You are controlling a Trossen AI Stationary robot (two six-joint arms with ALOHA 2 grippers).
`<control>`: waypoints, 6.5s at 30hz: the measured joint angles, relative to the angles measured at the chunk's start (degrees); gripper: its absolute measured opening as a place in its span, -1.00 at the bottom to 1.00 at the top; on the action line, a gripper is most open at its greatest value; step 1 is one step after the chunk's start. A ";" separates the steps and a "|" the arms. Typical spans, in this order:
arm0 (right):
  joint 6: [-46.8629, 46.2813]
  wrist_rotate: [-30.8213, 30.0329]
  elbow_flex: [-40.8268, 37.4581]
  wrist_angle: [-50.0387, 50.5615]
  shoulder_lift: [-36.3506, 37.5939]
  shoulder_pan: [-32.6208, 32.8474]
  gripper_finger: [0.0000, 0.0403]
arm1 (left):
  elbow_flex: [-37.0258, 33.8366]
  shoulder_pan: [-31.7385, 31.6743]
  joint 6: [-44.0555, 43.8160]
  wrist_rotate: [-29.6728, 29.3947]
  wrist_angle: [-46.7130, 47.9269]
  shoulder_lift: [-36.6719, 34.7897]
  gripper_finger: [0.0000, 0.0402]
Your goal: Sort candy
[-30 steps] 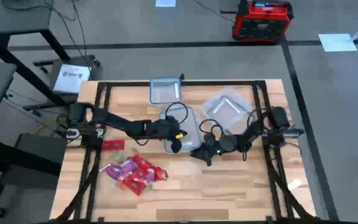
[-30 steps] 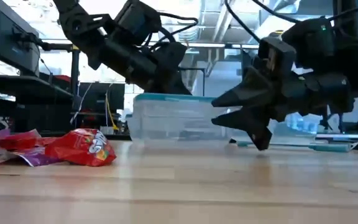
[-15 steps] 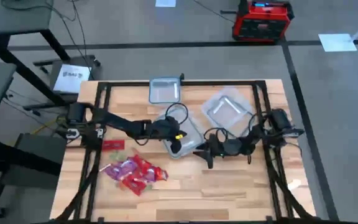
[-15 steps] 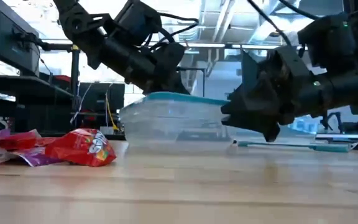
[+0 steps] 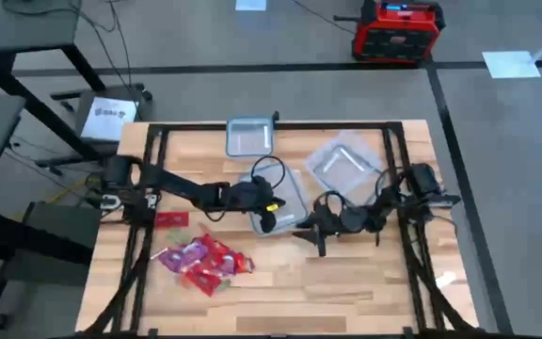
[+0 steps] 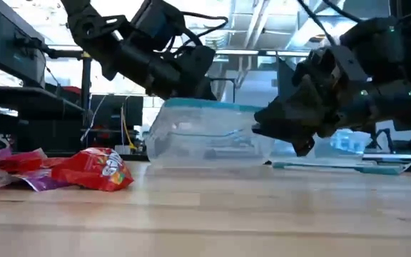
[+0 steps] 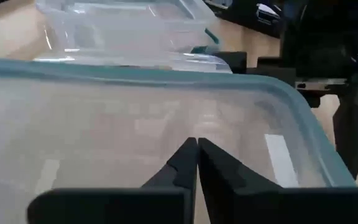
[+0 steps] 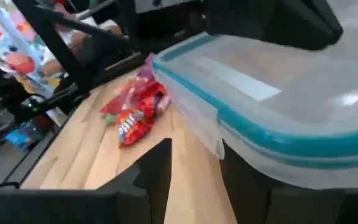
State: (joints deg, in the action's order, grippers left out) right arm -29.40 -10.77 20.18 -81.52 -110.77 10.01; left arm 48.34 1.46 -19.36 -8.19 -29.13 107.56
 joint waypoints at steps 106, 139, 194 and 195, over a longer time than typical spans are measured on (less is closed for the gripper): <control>-4.70 7.77 -8.15 17.92 15.53 -8.14 -0.03 | 4.07 -1.50 -0.60 8.54 13.07 -6.24 -1.00; 7.24 1.44 1.14 20.03 10.22 3.36 -0.08 | 3.94 0.34 5.22 21.37 15.71 -7.14 -1.00; 10.67 21.72 11.18 58.82 27.43 2.82 -1.00 | 9.57 3.82 1.36 3.36 45.67 -25.68 -1.00; 8.68 19.95 11.12 61.45 27.54 3.45 -1.00 | 9.57 3.99 1.38 1.97 46.74 -26.52 -1.00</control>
State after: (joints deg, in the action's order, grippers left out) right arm -20.72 9.18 31.30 -20.08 -83.24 13.46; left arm 57.91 5.45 -17.98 -6.22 17.60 81.04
